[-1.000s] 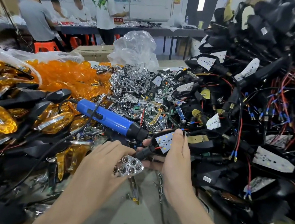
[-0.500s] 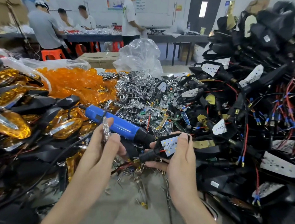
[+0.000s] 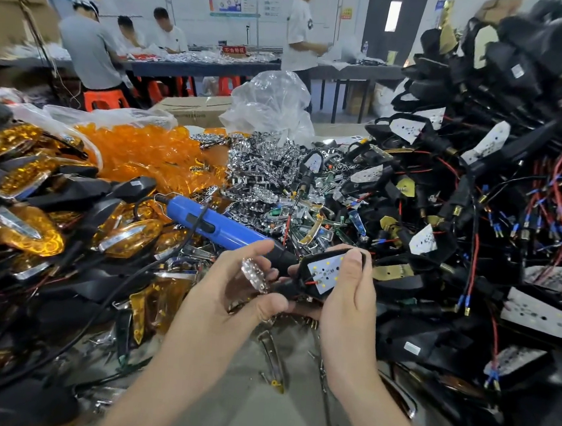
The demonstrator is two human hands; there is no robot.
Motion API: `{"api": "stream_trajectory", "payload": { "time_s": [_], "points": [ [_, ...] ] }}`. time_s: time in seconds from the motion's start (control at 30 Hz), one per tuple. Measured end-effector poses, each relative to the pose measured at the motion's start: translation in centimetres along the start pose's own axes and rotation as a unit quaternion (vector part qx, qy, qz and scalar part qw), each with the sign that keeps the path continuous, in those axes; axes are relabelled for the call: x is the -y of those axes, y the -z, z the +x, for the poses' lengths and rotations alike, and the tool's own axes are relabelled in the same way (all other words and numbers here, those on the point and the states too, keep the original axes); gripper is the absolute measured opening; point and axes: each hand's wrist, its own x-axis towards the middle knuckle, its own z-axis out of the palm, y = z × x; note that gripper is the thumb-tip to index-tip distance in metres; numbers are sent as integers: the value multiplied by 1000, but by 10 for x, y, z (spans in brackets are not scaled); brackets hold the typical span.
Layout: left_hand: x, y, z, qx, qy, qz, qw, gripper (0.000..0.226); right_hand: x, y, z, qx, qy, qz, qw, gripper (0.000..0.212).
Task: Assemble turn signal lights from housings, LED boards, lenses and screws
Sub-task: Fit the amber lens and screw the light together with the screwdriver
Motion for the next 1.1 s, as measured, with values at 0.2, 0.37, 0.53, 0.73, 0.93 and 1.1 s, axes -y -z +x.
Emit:
{"api": "stream_trajectory", "payload": {
  "time_s": [0.2, 0.37, 0.53, 0.73, 0.93, 1.1],
  "points": [
    [-2, -7, -4, -15, -27, 121, 992, 57, -4, -2, -2, -36, 68, -99, 992, 34],
    [1, -7, -6, -22, -57, 236, 970, 51, -5, -2, -4, -33, 75, -146, 986, 37],
    [2, -11, -5, -39, -122, 307, 943, 59, -4, -3, -10, -27, 75, -177, 981, 36],
    [2, -14, -4, -59, -163, 343, 923, 66, -4, -2, -14, -5, 72, -194, 978, 36],
    [7, -13, 0, -45, -166, 348, 921, 69, -3, -4, -15, 34, 75, -173, 982, 41],
    [12, -14, 0, -30, -139, 312, 939, 60, 0, -3, -11, 45, 95, -148, 983, 33]
  ]
}}
